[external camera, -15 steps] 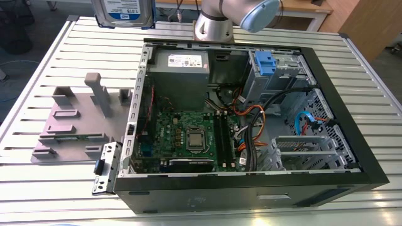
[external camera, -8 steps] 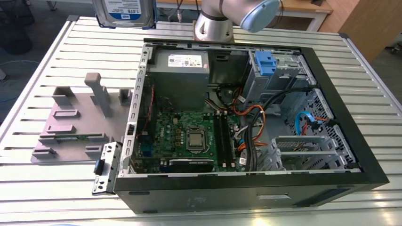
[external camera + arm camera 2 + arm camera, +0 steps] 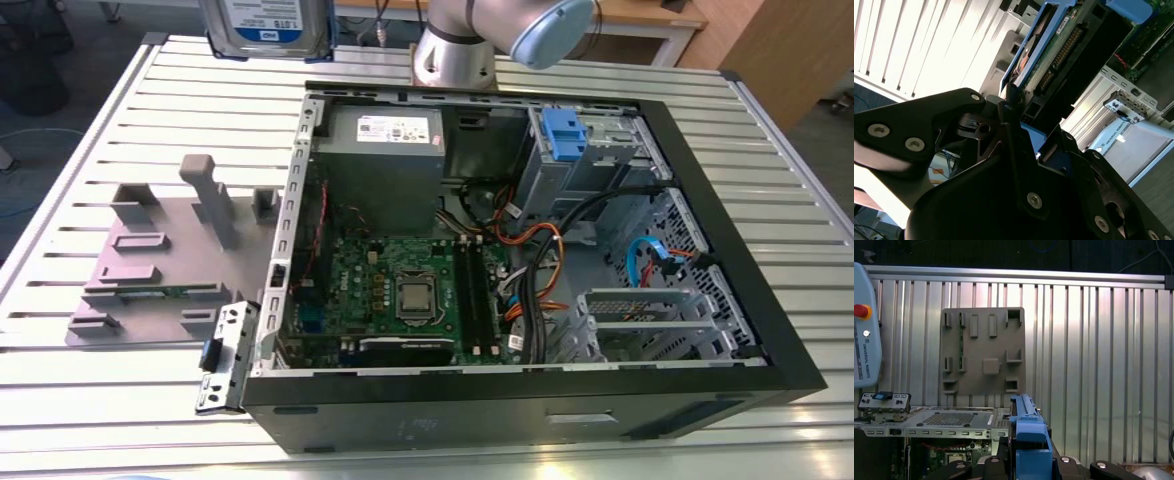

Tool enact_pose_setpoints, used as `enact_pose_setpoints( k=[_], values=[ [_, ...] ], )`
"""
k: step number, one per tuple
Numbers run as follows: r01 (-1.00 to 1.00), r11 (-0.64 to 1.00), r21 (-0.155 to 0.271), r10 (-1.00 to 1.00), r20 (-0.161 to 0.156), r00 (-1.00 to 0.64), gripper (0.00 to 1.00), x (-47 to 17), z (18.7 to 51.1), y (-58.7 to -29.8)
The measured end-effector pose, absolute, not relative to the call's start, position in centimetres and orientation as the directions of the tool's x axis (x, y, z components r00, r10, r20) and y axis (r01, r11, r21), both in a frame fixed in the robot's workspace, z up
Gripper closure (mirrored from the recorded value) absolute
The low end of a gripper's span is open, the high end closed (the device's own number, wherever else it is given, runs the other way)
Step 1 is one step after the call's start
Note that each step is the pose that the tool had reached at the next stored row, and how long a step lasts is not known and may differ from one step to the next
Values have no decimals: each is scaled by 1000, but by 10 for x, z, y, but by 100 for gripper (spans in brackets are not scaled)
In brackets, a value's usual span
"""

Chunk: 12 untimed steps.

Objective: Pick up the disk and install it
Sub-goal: 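Pick up the disk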

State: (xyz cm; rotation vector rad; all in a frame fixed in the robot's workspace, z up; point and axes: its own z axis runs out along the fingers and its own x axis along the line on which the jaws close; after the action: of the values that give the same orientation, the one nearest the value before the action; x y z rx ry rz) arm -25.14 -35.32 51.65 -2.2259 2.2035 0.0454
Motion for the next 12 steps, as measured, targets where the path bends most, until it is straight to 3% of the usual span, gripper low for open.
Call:
enact_pose_setpoints(
  k=[12],
  values=[
    [-1000, -10, 14, -1000, -27, 10, 64, -248, 516, -353]
  ],
)
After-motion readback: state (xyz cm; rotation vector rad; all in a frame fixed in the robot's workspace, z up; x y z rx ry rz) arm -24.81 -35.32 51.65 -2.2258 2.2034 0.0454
